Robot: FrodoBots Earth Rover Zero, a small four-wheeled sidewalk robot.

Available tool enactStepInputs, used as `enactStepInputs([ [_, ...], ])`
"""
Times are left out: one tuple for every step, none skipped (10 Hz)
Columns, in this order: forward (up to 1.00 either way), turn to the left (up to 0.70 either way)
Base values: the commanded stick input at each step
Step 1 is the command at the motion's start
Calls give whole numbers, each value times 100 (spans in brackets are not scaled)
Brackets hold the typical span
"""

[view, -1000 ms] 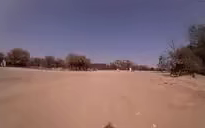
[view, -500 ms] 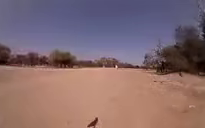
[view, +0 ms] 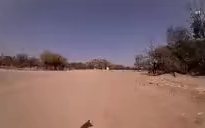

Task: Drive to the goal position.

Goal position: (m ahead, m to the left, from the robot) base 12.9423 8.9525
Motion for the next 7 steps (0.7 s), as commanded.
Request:
enactStepInputs([
  [100, 0],
  [100, 0],
  [100, 0],
  [100, 0],
  [100, 0],
  [100, 0],
  [100, 0],
])
